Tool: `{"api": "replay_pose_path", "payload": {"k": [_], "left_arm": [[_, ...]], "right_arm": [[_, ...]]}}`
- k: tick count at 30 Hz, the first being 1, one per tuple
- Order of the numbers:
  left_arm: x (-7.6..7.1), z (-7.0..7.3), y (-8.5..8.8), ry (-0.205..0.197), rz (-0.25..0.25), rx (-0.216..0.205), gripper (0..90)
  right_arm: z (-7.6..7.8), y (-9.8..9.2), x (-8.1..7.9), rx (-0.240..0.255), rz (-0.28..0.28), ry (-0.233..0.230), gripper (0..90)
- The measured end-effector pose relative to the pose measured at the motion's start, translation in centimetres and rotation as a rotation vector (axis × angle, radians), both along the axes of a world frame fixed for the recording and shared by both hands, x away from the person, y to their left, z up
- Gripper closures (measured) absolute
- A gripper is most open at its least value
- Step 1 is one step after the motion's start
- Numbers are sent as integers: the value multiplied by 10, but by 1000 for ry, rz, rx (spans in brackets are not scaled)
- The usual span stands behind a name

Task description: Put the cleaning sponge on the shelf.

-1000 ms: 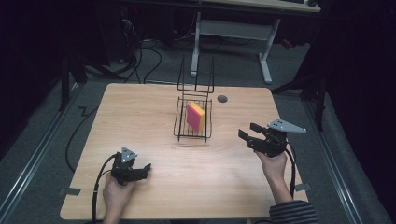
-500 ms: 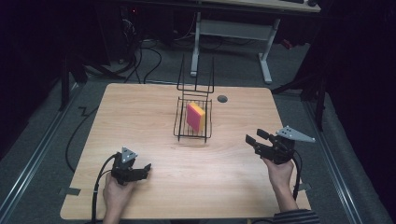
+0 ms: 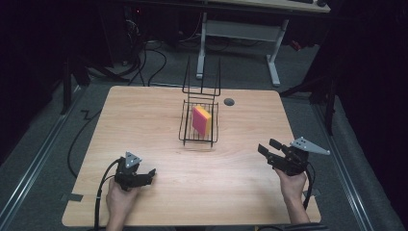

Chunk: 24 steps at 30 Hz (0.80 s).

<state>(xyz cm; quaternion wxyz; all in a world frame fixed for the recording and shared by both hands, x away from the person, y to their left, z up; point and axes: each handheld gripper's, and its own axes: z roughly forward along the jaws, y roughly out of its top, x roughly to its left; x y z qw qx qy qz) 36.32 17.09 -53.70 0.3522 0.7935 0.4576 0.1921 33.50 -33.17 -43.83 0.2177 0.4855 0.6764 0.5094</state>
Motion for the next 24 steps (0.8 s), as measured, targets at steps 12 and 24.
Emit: {"api": "replay_pose_path", "payload": {"k": [12,24], "left_arm": [[0,0,0,0,0,0,190],[0,0,0,0,0,0,190]], "right_arm": [[-15,-6,-6,20,-21,28,392],[-33,-6,-9,36,-22,67,393]]}}
